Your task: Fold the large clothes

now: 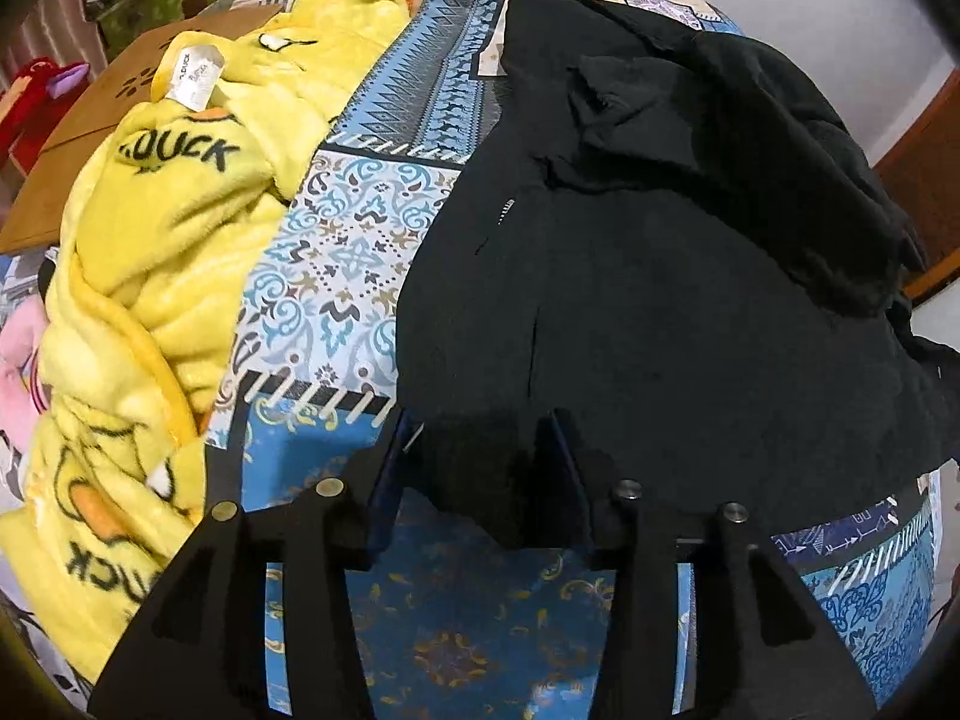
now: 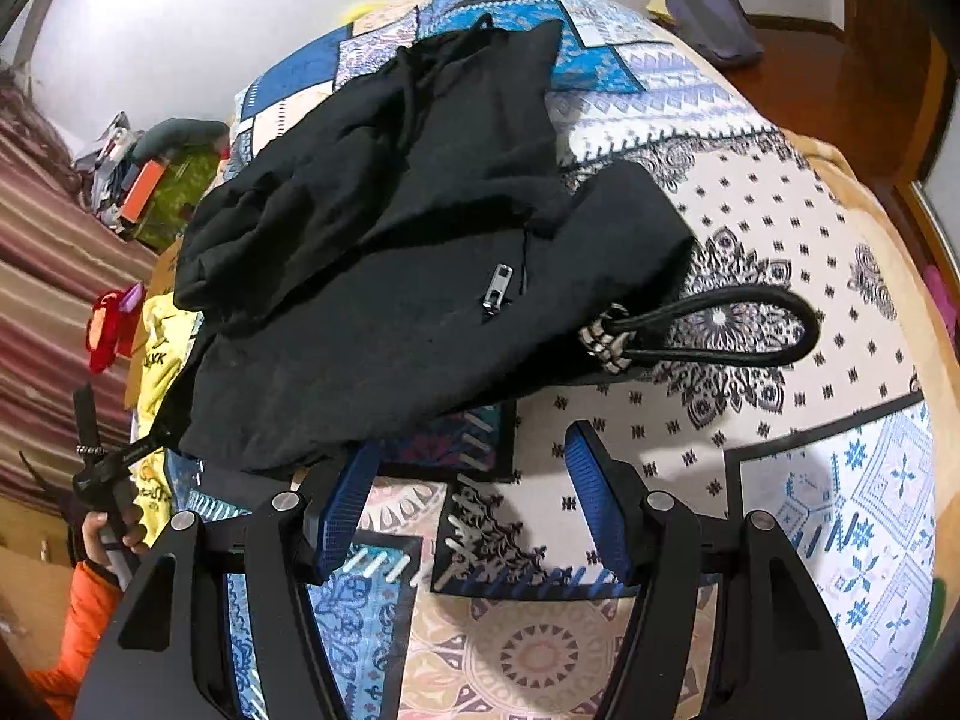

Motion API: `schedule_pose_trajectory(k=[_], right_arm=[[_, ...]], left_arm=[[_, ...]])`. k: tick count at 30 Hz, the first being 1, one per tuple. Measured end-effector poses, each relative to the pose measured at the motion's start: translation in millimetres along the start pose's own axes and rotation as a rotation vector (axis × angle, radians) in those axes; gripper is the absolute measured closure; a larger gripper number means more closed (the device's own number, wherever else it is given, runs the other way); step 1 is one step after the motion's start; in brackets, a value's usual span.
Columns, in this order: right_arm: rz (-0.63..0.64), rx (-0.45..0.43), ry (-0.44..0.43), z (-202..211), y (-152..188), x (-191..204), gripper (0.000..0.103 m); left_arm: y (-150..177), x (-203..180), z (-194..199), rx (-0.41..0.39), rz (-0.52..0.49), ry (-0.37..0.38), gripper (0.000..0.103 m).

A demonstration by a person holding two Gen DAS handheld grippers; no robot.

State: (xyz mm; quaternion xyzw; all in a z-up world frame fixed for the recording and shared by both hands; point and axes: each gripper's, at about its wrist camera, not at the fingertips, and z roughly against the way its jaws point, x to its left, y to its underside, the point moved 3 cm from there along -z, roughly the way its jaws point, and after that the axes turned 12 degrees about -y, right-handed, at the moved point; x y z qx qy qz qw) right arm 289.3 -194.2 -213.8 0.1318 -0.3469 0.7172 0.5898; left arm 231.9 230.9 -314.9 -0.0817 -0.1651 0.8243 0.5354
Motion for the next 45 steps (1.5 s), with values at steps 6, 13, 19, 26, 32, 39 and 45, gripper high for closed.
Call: schedule_pose_trajectory(k=[6, 13, 19, 26, 32, 39, 45], right_arm=[[-0.047, -0.017, -0.046, -1, -4, 0, 0.043], [0.016, -0.056, -0.021, 15, -3, 14, 0.043], [-0.021, -0.090, -0.031, 20, -3, 10, 0.043], [-0.071, -0.137, 0.068, 43, 2, -7, 0.043], [-0.160, -0.089, 0.134, 23, 7, -40, 0.043], [-0.207, -0.013, 0.068, -27, 6, -50, 0.039], [-0.150, -0.030, 0.010, -26, 3, -35, 0.070]], left_arm=[[7, 1, -2, 0.023, 0.032, 0.007, 0.056], [32, 8, 11, 0.071, 0.046, 0.087, 0.053], [40, 11, 15, 0.104, 0.147, 0.240, 0.045], [27, 9, -14, 0.147, 0.251, 0.276, 0.043], [19, 0, -17, 0.108, 0.255, 0.247, 0.043], [15, -7, -14, 0.048, 0.221, 0.195, 0.059], [-10, -35, 1, -0.047, 0.127, 0.022, 0.088]])
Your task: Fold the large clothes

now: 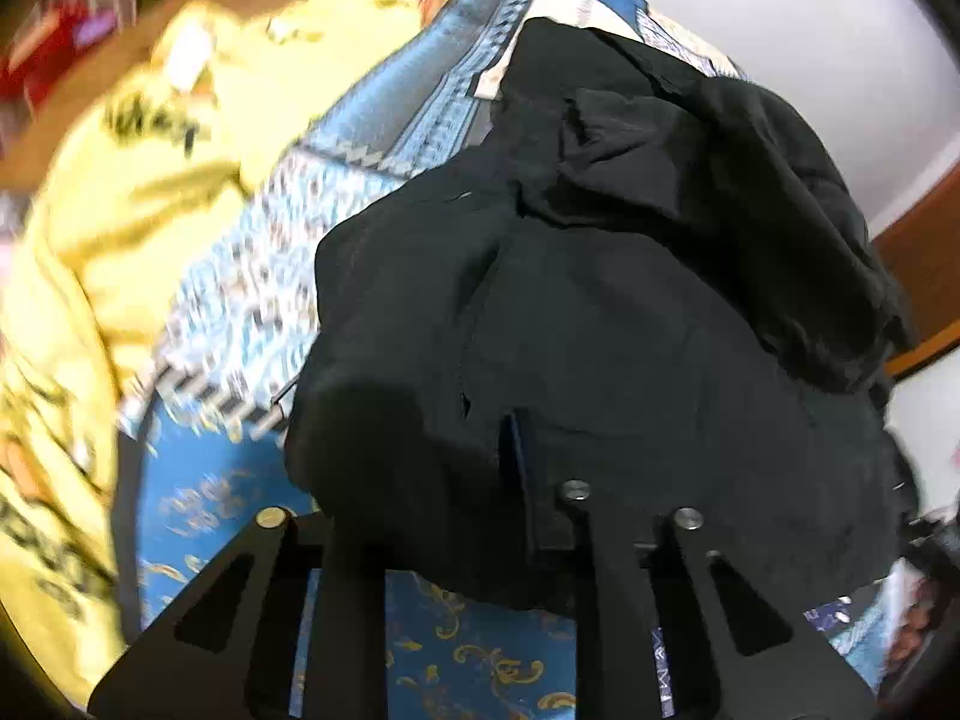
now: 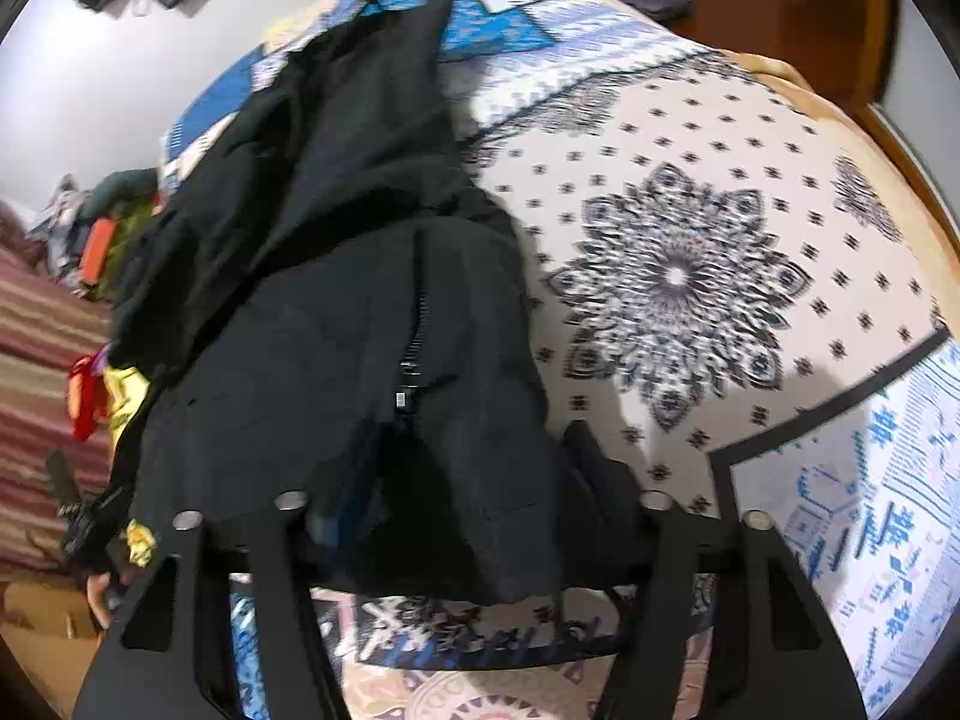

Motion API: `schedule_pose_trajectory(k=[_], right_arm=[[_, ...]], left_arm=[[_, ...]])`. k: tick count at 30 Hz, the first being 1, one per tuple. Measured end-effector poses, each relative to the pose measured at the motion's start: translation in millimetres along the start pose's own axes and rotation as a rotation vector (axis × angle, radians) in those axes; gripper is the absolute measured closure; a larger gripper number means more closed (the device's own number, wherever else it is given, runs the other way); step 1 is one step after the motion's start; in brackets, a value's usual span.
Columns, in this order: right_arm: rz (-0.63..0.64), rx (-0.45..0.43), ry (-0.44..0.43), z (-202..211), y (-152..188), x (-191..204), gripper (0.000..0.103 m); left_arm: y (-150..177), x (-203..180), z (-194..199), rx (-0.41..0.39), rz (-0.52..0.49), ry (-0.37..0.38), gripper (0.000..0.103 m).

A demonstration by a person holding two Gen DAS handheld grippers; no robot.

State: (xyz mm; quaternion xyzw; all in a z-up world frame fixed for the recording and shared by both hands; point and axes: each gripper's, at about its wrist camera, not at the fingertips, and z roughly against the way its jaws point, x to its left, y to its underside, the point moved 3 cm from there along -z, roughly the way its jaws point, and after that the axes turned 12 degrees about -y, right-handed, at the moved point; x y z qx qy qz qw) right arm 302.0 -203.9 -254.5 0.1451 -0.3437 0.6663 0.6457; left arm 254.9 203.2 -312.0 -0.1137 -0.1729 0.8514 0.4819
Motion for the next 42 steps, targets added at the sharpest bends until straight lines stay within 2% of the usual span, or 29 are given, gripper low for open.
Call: schedule_pose_trajectory(k=[2, 4, 8, 11, 15, 18, 20, 23, 25, 29, 30, 32, 34, 36, 39, 42], right_arm=[[0.025, -0.002, -0.002, 4, -4, 6, 0.087], [0.044, -0.017, -0.044, 14, -11, 13, 0.087], [0.134, -0.048, -0.059, 33, -38, 39, 0.089], [0.227, -0.085, -0.061, 46, -72, 71, 0.089], [0.333, -0.154, -0.012, 53, -120, 102, 0.089], [0.360, -0.201, 0.007, 52, -170, 110, 0.091], [0.371, -0.218, 0.029, 45, -193, 111, 0.093], [0.368, -0.206, 0.061, 17, -223, 105, 0.095], [0.358, -0.191, 0.085, -11, -236, 95, 0.096], [0.319, -0.139, 0.134, -60, -254, 68, 0.098], [0.309, -0.125, 0.156, -71, -260, 61, 0.102], [0.276, -0.092, 0.205, -91, -265, 40, 0.102], [0.234, -0.044, 0.224, -109, -266, 18, 0.102], [0.232, -0.035, 0.196, -110, -261, 9, 0.101], [0.287, -0.056, 0.190, -92, -253, 14, 0.100], [0.392, -0.069, 0.269, -67, -245, 31, 0.097]], left_arm=[[-5, -7, 8, -0.014, -0.034, -0.024, 0.091], [-15, -11, 21, -0.027, -0.054, 0.005, 0.094], [-52, -25, 63, -0.062, -0.087, 0.106, 0.095], [-88, -35, 96, -0.063, -0.080, 0.218, 0.095], [-130, -44, 131, -0.067, -0.045, 0.346, 0.095], [-166, -48, 134, -0.074, -0.009, 0.384, 0.095], [-189, -48, 121, -0.071, 0.032, 0.383, 0.095], [-217, -42, 88, -0.018, 0.138, 0.412, 0.095], [-235, -38, 59, 0.010, 0.191, 0.388, 0.095], [-250, -38, -11, 0.088, 0.255, 0.325, 0.095], [-249, -37, -26, 0.104, 0.268, 0.325, 0.095], [-249, -38, -64, 0.148, 0.297, 0.310, 0.095], [-245, -42, -89, 0.177, 0.287, 0.292, 0.095], [-241, -50, -99, 0.184, 0.259, 0.298, 0.094], [-241, -62, -93, 0.136, 0.171, 0.245, 0.093], [-242, -64, -76, 0.089, 0.101, 0.197, 0.093]])
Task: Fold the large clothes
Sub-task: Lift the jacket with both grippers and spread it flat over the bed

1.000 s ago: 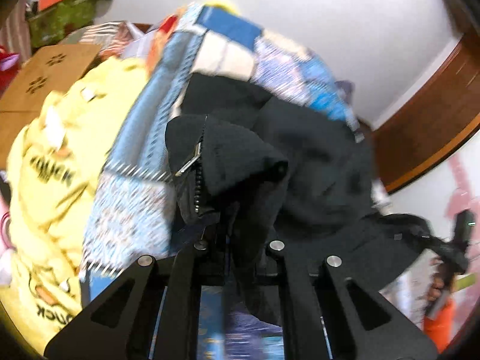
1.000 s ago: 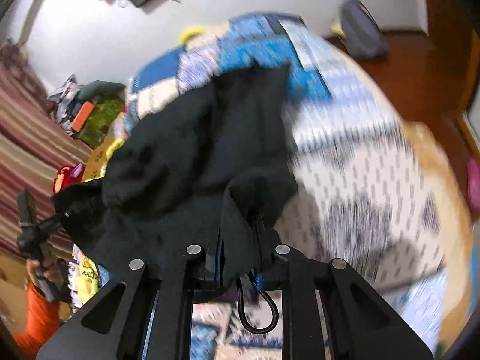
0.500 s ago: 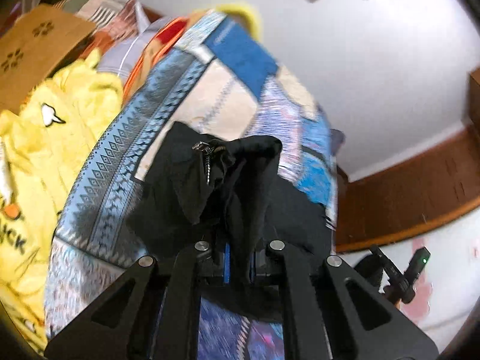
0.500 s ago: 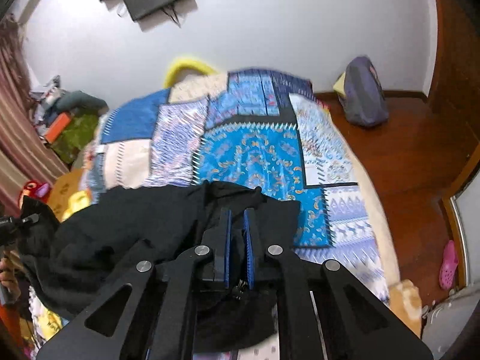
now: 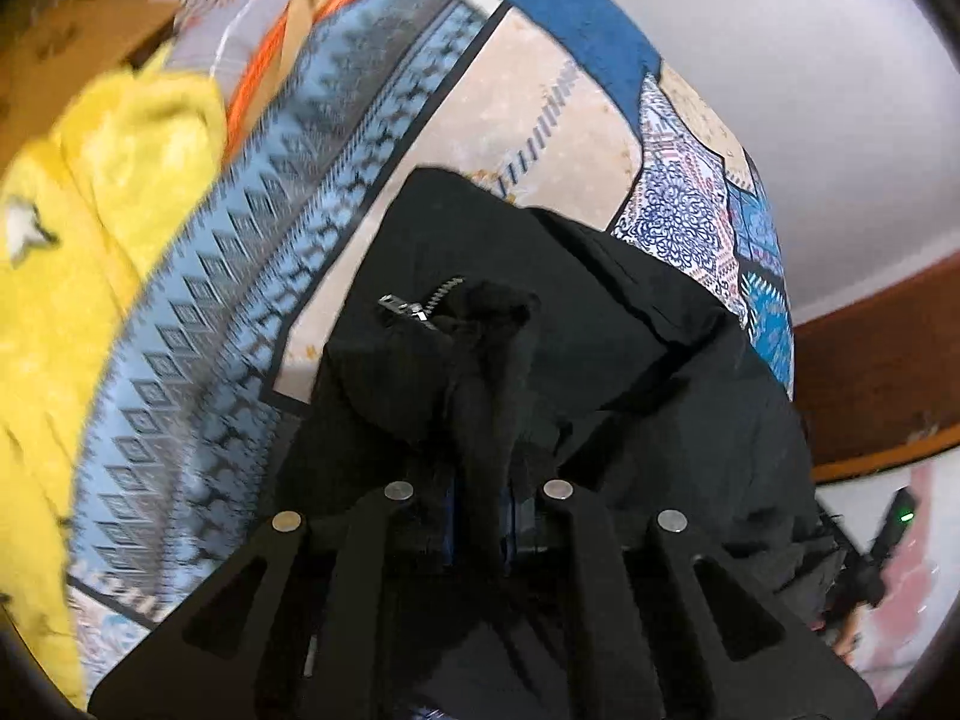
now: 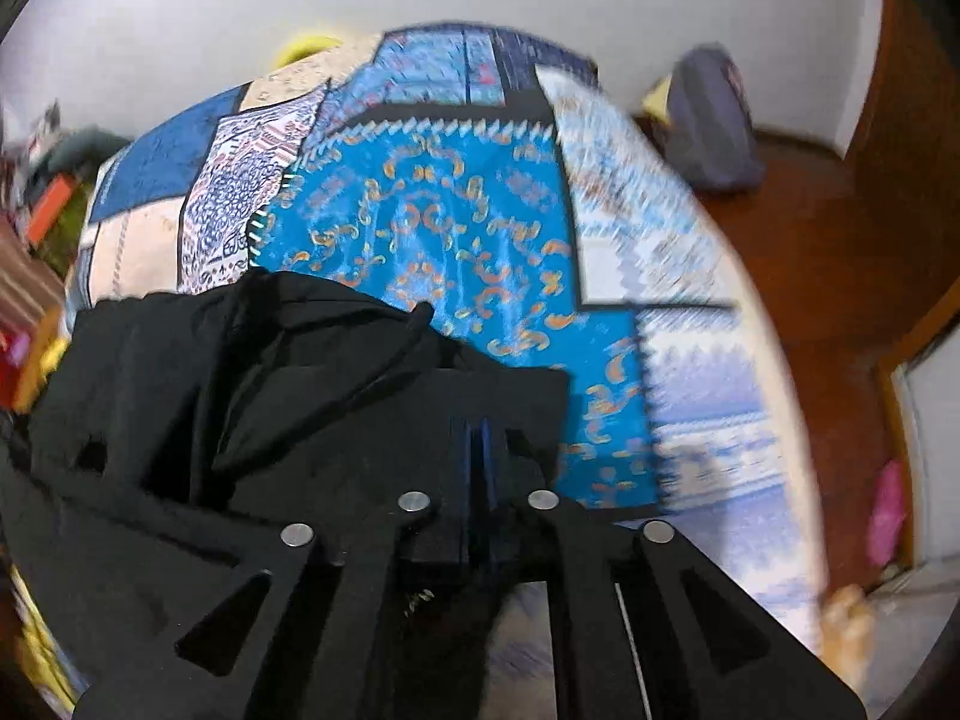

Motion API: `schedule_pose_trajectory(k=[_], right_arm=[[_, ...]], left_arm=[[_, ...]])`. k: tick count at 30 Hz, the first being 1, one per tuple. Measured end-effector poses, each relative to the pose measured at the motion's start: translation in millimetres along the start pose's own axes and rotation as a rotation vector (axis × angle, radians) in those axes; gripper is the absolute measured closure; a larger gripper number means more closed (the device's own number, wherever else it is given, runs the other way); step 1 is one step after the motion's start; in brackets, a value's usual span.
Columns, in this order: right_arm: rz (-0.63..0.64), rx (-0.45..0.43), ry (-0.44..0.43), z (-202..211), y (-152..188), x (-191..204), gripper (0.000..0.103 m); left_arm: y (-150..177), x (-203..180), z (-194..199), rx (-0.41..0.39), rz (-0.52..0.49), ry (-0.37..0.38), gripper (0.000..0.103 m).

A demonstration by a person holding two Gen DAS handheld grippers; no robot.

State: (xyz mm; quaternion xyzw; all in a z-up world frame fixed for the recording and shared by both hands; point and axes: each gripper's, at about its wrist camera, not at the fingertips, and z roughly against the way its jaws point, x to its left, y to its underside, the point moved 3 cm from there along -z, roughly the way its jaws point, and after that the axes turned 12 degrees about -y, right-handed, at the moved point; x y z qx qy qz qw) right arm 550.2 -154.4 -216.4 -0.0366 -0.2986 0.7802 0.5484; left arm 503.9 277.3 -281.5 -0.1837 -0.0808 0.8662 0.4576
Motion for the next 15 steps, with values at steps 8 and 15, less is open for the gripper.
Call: schedule_pose_trajectory(k=[8, 15], right_arm=[[0.158, -0.131, 0.039, 92, 7, 50, 0.043], [0.194, -0.137, -0.066, 109, 42, 86, 0.034]], left_arm=[[22, -12, 80, -0.233, -0.214, -0.205, 0.048], [76, -41, 128, -0.326, -0.453, -0.208, 0.018]])
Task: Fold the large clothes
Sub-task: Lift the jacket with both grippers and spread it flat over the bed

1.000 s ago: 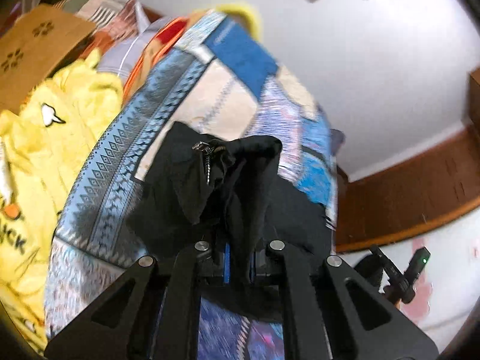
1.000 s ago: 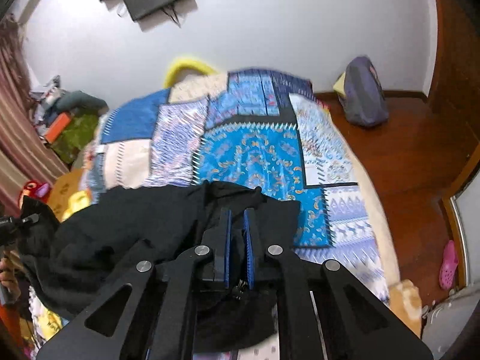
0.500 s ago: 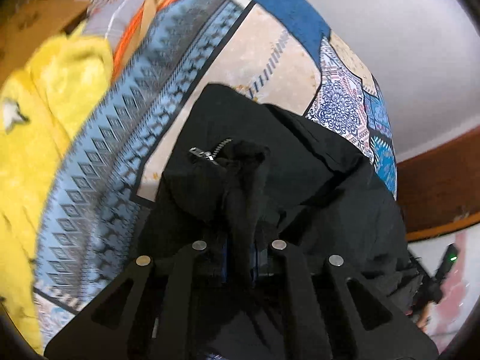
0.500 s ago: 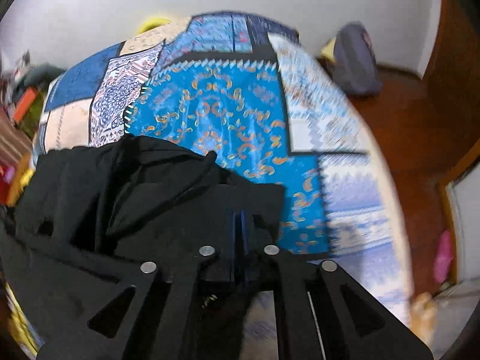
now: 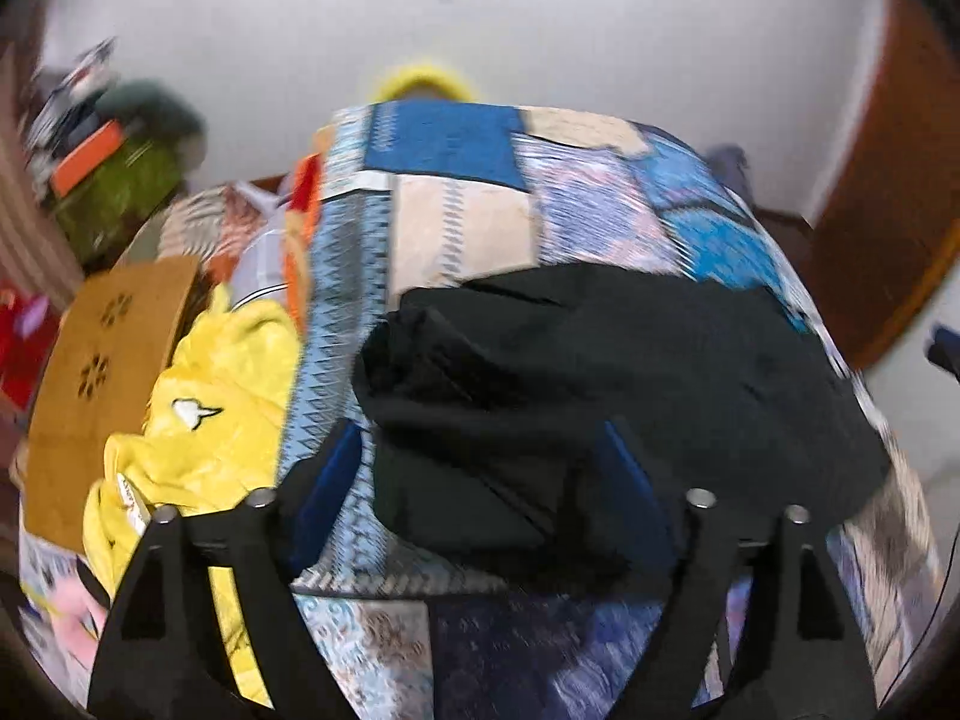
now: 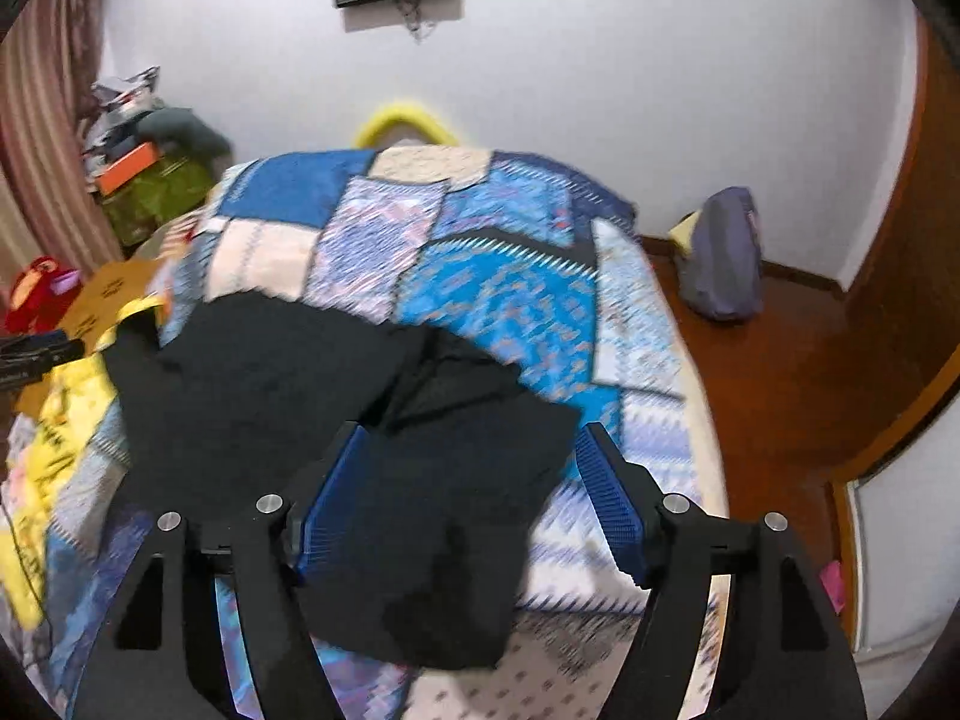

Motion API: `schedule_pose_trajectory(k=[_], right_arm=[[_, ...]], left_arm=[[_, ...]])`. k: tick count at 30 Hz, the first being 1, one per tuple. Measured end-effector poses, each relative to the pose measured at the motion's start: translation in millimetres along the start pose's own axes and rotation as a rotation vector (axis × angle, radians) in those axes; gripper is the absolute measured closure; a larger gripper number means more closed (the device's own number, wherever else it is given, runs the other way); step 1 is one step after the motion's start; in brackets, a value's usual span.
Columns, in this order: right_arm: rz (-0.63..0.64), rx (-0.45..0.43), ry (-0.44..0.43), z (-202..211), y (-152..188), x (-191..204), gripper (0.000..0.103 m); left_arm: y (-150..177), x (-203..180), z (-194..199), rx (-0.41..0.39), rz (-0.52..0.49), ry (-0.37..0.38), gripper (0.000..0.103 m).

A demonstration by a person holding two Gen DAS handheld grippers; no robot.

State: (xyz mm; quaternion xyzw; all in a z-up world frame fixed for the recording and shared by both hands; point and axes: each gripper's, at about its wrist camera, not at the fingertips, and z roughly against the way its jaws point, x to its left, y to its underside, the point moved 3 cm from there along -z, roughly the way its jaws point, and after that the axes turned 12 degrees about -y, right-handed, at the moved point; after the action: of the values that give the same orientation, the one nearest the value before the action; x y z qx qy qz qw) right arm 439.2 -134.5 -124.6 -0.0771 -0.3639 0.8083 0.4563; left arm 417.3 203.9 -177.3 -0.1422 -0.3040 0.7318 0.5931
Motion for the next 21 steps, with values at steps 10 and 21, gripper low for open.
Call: schedule_pose_trajectory(k=[10, 21], right_arm=[[-0.074, 0.113, -0.005, -51, 44, -28, 0.035], [-0.327, 0.156, -0.229, -116, 46, -79, 0.045]], left_arm=[[50, -89, 1, 0.027, -0.150, 0.082, 0.018], [58, -133, -33, 0.033, -0.151, 0.036, 0.014]])
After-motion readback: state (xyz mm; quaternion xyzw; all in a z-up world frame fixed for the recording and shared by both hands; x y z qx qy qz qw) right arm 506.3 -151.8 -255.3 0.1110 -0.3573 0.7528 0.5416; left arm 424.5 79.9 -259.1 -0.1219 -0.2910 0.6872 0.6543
